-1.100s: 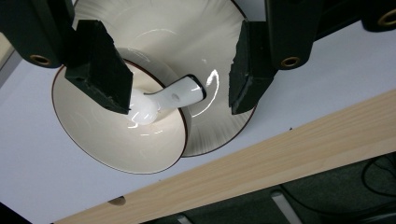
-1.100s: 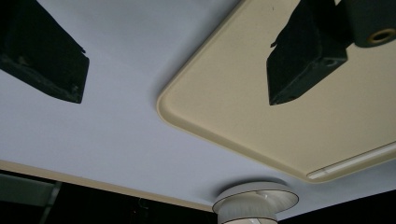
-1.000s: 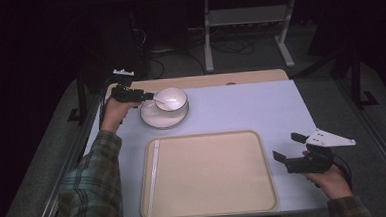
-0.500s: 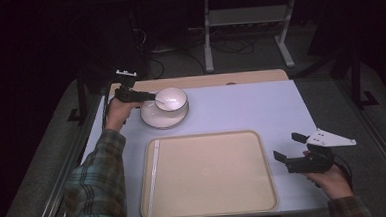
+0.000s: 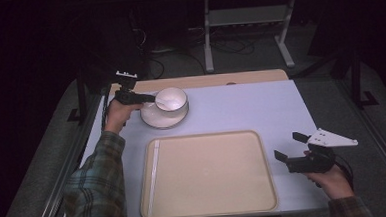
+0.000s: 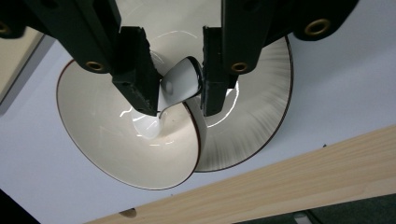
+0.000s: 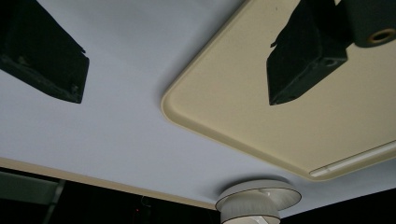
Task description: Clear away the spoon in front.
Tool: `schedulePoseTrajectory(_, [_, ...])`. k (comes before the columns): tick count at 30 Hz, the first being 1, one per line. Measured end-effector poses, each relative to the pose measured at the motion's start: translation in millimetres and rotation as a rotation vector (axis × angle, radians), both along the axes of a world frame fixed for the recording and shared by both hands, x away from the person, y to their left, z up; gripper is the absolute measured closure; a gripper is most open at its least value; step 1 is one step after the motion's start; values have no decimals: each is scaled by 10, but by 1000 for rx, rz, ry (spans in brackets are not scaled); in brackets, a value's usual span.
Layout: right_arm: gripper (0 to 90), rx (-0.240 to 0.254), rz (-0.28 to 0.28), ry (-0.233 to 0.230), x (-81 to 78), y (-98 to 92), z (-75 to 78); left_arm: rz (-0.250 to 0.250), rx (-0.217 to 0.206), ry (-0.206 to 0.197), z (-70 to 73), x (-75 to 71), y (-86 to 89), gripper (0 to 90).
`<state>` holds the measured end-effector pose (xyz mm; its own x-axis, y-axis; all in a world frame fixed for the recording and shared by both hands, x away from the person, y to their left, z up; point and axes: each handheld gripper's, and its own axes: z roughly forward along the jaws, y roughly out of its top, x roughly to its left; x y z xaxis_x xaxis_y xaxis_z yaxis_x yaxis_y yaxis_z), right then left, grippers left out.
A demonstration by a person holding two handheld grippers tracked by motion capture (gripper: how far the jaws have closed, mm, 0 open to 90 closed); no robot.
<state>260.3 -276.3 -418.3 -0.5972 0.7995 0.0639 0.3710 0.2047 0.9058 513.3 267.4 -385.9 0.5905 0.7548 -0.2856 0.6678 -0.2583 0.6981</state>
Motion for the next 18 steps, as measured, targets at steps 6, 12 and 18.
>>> schedulePoseTrajectory(6, [50,0,1,-7,-12,16,18,-22,-46,9,-7,-98,28,755])
schedulePoseTrajectory(12, [50,0,2,-5,-12,31,19,-49,-133,-3,38,-172,59,848])
schedulePoseTrajectory(18, [50,-1,2,-6,-15,30,24,-55,-136,-7,78,-199,34,856])
